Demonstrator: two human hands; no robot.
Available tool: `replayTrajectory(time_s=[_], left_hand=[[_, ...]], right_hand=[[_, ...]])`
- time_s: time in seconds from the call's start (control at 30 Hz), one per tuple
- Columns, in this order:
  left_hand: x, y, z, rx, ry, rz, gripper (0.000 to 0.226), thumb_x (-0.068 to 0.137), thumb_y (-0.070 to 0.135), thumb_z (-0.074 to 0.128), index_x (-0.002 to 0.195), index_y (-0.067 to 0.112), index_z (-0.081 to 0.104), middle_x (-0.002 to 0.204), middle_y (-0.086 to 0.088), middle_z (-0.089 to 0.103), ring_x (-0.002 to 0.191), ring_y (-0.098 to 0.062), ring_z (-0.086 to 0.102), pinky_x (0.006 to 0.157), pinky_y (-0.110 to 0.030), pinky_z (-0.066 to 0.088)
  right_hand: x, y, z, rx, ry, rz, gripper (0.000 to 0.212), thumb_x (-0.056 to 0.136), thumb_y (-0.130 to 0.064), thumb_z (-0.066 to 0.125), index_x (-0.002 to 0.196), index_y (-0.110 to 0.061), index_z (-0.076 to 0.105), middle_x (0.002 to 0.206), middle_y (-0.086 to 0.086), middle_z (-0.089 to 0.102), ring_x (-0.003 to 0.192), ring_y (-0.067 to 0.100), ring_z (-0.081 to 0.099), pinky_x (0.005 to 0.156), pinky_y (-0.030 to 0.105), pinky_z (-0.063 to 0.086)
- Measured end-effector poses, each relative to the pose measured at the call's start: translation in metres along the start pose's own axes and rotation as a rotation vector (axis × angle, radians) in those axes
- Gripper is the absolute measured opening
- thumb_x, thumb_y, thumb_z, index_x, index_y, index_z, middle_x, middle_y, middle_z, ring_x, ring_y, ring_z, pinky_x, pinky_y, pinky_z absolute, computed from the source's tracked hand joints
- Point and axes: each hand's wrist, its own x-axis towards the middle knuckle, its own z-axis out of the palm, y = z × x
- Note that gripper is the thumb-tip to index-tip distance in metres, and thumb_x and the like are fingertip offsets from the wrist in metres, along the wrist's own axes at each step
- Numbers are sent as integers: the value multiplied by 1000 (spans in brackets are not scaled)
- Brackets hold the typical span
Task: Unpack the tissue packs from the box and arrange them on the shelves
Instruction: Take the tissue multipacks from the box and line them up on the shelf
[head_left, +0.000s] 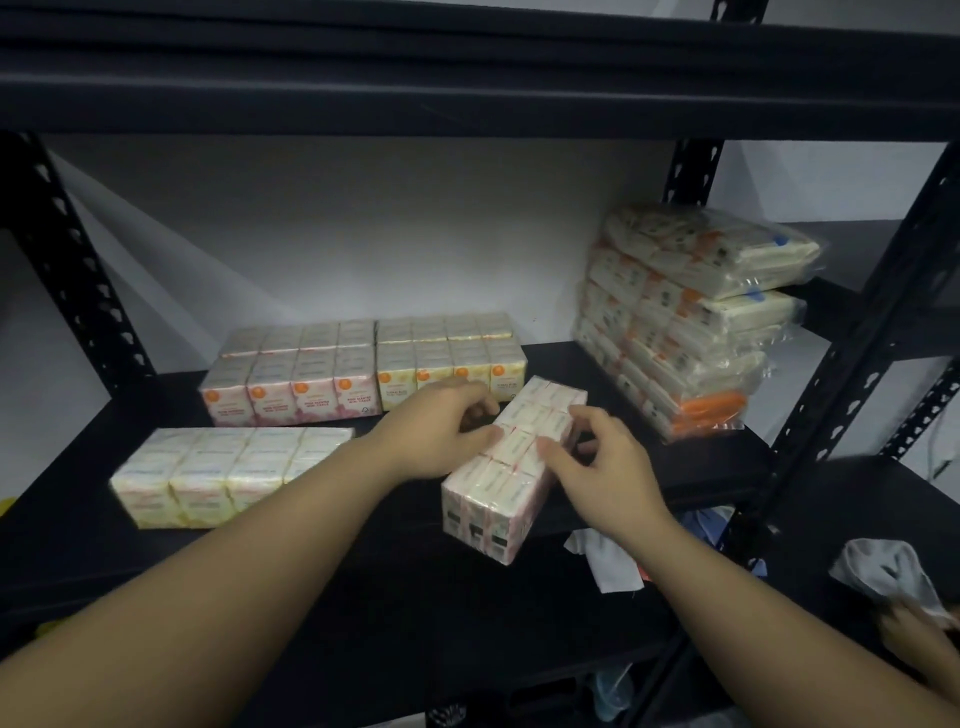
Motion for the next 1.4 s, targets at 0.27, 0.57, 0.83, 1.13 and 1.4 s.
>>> replayTrajectory(time_s=[0.27, 0.57, 0.83, 1.13, 1.4], left_hand=[[66, 1, 12, 131, -333, 5, 50, 107, 56, 43, 157, 52, 35, 172, -1, 14, 158, -25, 16, 124, -40, 16], [29, -23, 9, 152, -210, -96, 73, 99, 71, 42, 163, 39, 29, 175, -5, 7, 160, -29, 8, 129, -51, 12], [-22, -13, -8, 261, -138, -25, 72, 96, 70, 52, 154, 28, 42, 171, 7, 23, 159, -19, 17, 126, -44, 22], [-39, -14, -10, 343, -102, -2, 77, 87, 79, 54, 156, 48, 33, 145, 8, 46, 131, -20, 45, 105, -44, 47], [-33, -9, -5, 346, -78, -50, 74, 89, 78, 53, 155, 48, 39, 134, 8, 44, 117, -15, 52, 93, -38, 54]], right_hand=[[-37, -28, 16, -61, -197, 30, 128, 64, -77, 79, 162, -30, 12, 160, -7, 21, 146, 15, 32, 108, 35, 42], [-21, 10, -36, -48, -223, 131, 119, 55, -78, 83, 155, -37, 32, 149, -6, 33, 138, 19, 46, 109, 40, 47], [6, 22, -65, -9, -305, 155, 91, 60, -60, 91, 139, -33, 57, 142, -2, 55, 125, 16, 56, 97, 34, 48], [13, 13, -67, 13, -393, 122, 29, 79, -39, 88, 103, -27, 76, 97, 1, 78, 95, 18, 75, 95, 41, 57], [-15, -9, -59, -208, -501, -64, 78, 54, -74, 87, 120, -39, 62, 110, -16, 71, 99, 1, 69, 85, 32, 59]])
